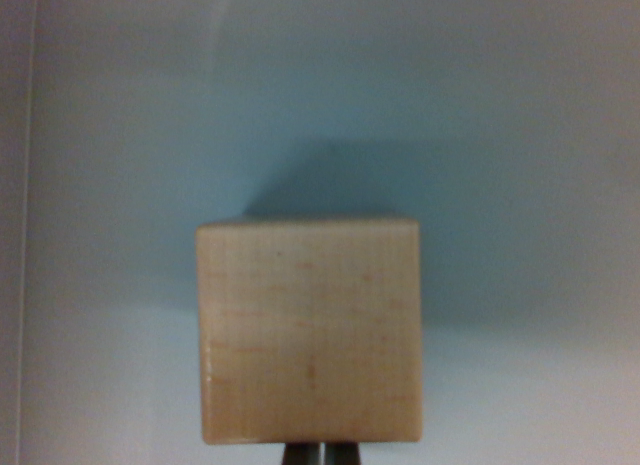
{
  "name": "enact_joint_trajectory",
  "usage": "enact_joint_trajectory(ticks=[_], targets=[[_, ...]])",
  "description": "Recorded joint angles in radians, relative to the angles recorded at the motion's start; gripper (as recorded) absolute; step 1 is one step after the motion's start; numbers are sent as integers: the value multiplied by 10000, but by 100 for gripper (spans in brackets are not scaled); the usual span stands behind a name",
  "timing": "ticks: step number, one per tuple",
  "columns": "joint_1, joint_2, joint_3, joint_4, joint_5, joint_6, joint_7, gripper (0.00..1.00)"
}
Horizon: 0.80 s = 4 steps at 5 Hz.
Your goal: Push wooden cube
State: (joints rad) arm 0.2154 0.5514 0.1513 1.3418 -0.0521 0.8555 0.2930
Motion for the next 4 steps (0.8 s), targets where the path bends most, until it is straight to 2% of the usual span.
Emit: enact_joint_trajectory(ticks=[1,2,3,4], targets=[[0,0,0,0,0,0,0,100],[-9,286,-39,474,-21,190,-56,100],[-9,286,-39,474,-21,190,-56,100],[-17,556,-76,921,-40,369,-110,100]])
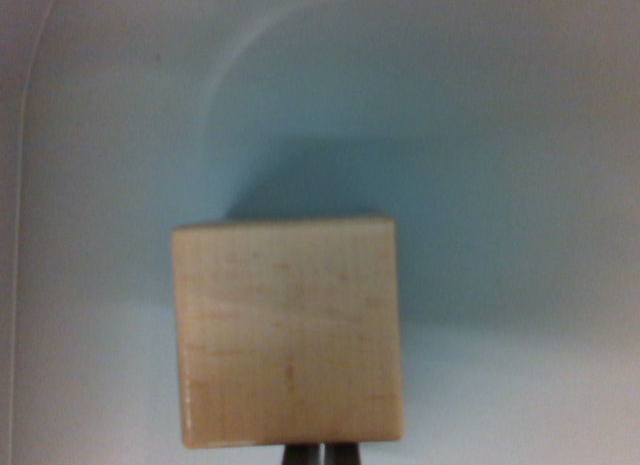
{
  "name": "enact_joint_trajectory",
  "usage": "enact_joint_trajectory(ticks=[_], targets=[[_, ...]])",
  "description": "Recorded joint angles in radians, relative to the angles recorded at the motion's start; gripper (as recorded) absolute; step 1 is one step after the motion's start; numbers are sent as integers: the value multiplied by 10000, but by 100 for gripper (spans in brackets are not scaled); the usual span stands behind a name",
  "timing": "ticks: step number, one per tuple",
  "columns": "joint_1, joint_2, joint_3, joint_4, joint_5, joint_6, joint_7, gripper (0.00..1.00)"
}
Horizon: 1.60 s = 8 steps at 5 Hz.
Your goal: Push wooden cube
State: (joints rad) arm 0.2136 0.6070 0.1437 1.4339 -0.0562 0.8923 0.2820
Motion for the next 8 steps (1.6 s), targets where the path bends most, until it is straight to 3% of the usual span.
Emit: enact_joint_trajectory(ticks=[1,2,3,4,5,6,7,8], targets=[[0,0,0,0,0,0,0,100],[-8,262,-36,434,-19,174,-52,100],[-8,262,-36,434,-19,174,-52,100],[-16,498,-68,825,-36,331,-98,100],[-16,498,-68,825,-36,331,-98,100],[-22,700,-96,1160,-51,465,-138,100],[-22,700,-96,1160,-51,465,-138,100],[-27,877,-120,1453,-64,582,-173,100]])
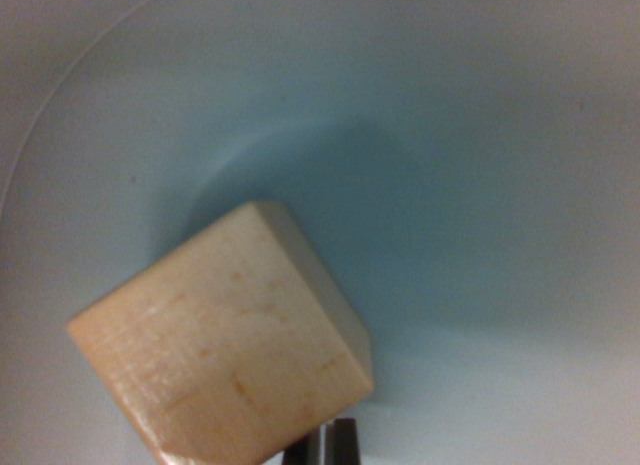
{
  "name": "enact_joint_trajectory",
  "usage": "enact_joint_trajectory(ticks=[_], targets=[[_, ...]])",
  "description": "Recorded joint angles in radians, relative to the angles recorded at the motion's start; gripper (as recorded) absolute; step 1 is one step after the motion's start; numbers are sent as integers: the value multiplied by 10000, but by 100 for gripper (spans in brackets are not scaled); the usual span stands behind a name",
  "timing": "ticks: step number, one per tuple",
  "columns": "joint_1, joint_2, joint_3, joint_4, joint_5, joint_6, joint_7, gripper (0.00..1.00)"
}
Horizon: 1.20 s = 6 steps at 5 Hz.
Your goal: Push wooden cube
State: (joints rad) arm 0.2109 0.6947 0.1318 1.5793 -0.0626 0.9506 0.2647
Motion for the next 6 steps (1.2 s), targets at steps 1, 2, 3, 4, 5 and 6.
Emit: enact_joint_trajectory(ticks=[1,2,3,4,5,6], targets=[[0,0,0,0,0,0,0,100],[-4,138,-19,229,-10,92,-27,100],[-4,138,-19,229,-10,92,-27,100],[-7,230,-32,382,-17,153,-45,100],[-7,230,-32,382,-17,153,-45,100],[-9,272,-37,451,-20,181,-54,100]])
